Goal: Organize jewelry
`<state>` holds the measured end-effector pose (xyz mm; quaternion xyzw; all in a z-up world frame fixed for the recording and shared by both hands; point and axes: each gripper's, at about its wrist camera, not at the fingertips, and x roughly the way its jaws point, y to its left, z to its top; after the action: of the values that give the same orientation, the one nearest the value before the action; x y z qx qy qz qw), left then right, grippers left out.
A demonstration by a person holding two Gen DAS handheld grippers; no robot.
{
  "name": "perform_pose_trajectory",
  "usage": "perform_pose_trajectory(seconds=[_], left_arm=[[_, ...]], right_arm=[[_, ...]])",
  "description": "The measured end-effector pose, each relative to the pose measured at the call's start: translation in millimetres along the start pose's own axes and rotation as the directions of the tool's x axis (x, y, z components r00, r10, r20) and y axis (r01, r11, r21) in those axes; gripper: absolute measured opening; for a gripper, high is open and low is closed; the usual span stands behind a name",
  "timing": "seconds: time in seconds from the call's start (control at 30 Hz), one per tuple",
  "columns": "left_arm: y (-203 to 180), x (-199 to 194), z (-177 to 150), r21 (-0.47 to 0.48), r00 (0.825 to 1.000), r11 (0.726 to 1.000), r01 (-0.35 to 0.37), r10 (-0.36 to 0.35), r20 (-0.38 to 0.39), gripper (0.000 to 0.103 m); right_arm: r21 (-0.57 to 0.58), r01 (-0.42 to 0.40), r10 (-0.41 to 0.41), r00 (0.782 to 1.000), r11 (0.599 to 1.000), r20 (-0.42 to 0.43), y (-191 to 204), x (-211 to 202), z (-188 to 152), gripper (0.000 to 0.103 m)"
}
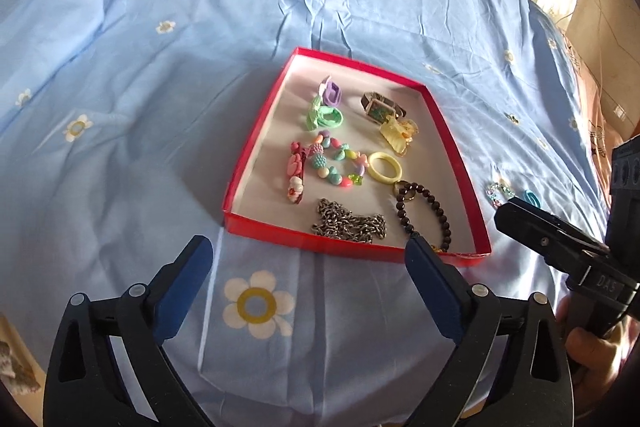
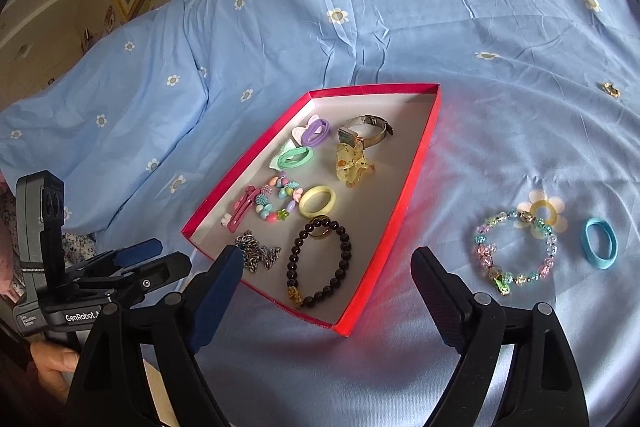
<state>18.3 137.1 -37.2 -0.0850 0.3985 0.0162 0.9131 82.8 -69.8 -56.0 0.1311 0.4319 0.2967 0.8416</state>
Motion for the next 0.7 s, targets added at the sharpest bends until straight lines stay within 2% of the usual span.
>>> perform_pose_trajectory(seconds=[0.1,0.27,0.37,0.53,0.63,0.7], left_arm=[[-0.8,-12.2,-0.8,0.02,0.998,0.999,-0.034,0.033,0.057,0.098],[-4.1,-42.7,2.6,0.057,0.978,0.994,-0.097,0.085,0.189,0.103],[-8.7,-50.5,10.8,0.101,0.971,0.986,-0.133,0.11,0.212,0.103],[-14.8,-56.1,14.6,0.126,0.954,0.97,-0.207,0.171,0.247,0.103],[-14.7,-45.9,9.6,0.122,0.948,0.956,-0.265,0.235,0.216,0.103],[-10.4,-44.6,3.0,0.092,0.951,0.964,-0.251,0.228,0.209,0.103]], right_arm=[[-0.032,0.006,-0.005,1.0,0.999,0.021,4.9,-7.1,-1.4,0.089],[-0.11,0.029,-0.021,0.997,0.994,0.077,18.0,-26.9,4.7,0.098],[-0.151,0.039,-0.024,0.994,0.988,0.103,26.7,-40.4,13.8,0.1],[-0.25,0.084,-0.027,0.974,0.965,0.225,46.8,-73.4,27.3,0.103],[-0.26,0.096,-0.034,0.971,0.961,0.235,50.3,-73.4,23.9,0.103],[-0.248,0.107,-0.049,0.973,0.963,0.227,48.5,-66.3,15.1,0.103]])
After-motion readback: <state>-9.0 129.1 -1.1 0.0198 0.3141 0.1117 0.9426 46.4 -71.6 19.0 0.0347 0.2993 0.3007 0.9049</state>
